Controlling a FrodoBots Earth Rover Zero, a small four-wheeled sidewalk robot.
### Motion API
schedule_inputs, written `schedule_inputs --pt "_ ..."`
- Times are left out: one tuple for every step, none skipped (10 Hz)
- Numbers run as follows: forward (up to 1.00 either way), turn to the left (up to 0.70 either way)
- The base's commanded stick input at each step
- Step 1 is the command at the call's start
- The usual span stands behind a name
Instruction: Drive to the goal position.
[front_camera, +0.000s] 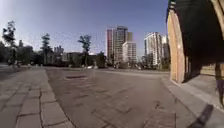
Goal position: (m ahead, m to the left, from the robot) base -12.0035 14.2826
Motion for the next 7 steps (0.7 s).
schedule_inputs --pt "0.67 -0.33" --pt "0.67 -0.33" --pt "0.67 -0.33" --pt "0.67 -0.33" --pt "0.67 -0.33" --pt "0.67 -0.18" --pt "0.67 -0.04"
